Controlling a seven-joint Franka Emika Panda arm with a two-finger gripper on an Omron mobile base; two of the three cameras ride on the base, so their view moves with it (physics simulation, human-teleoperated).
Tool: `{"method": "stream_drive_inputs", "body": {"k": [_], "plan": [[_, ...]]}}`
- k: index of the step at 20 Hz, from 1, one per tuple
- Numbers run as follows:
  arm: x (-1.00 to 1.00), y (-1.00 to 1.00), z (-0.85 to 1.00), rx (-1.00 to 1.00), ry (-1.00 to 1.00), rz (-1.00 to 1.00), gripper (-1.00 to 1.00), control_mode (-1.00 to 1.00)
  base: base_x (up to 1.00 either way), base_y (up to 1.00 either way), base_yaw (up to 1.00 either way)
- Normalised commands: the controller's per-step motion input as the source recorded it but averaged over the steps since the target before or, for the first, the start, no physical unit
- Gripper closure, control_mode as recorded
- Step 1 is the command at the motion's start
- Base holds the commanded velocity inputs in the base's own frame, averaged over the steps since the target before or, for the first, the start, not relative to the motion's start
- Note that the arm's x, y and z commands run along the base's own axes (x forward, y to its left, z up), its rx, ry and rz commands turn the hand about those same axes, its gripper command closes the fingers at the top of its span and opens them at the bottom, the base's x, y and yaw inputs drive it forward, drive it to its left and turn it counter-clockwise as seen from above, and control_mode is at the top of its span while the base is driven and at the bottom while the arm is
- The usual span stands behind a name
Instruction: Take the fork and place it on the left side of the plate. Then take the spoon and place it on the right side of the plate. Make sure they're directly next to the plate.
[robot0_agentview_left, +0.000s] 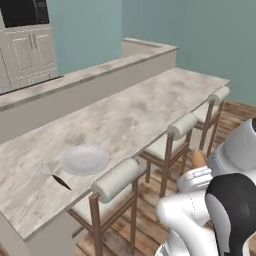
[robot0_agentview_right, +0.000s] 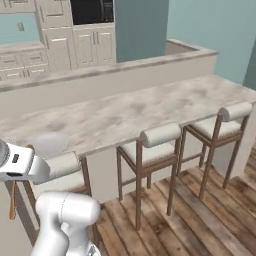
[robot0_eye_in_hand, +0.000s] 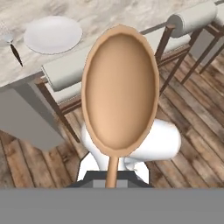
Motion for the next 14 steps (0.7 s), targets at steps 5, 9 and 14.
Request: {"method": "stream_drive_inputs", "body": {"k": [5,9,14], "plan": [[0.00,0.00,0.00,0.00,0.00,0.00,1.00,1.00,0.66,-0.20,0.54],[0.00,0.00,0.00,0.00,0.00,0.00,1.00,1.00,0.64,-0.19,0.55],[0.00,0.00,0.00,0.00,0.00,0.00,1.00,1.00,0.81,-0.29,0.48]]}}
